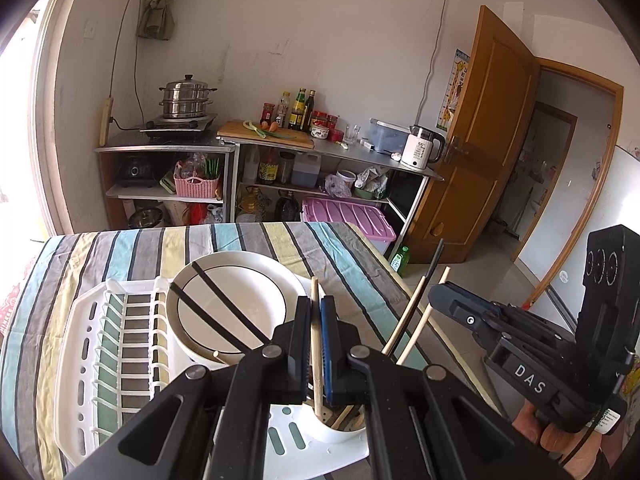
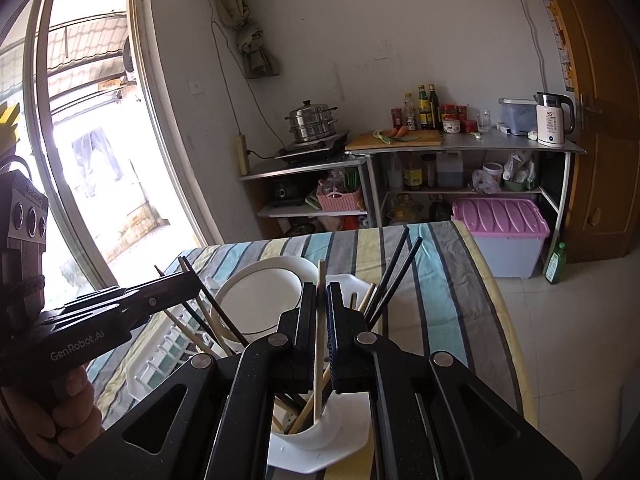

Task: Organize utensils
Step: 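Lower both chopsticks into the white cup and open both tools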

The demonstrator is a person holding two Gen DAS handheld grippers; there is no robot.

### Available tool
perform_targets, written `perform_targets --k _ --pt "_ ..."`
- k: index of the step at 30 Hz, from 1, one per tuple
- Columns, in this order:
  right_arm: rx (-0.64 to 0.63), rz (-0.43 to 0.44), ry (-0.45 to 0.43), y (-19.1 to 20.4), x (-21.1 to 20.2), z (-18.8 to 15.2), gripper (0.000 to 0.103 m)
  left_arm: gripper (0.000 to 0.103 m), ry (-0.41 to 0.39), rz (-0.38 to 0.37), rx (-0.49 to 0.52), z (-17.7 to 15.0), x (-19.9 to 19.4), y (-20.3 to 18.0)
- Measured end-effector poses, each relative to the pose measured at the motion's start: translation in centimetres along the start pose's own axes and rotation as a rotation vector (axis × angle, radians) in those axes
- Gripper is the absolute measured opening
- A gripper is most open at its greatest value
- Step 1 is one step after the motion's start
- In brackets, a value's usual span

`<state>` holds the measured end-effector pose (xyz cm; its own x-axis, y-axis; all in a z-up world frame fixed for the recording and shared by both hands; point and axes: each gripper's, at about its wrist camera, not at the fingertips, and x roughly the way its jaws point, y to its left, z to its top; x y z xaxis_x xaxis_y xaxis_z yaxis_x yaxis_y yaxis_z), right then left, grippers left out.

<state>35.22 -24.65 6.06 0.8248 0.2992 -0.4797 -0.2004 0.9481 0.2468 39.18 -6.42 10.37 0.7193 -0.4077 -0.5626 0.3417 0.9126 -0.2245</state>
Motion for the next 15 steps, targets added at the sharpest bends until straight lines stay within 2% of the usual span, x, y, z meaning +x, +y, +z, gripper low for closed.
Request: perform_targets --k 15 --pt "0.024 -0.019 0.049 -1.2 -0.2 -0.5 0.006 0.005 -0.011 0.033 0.014 -1.1 -1.6 -0.2"
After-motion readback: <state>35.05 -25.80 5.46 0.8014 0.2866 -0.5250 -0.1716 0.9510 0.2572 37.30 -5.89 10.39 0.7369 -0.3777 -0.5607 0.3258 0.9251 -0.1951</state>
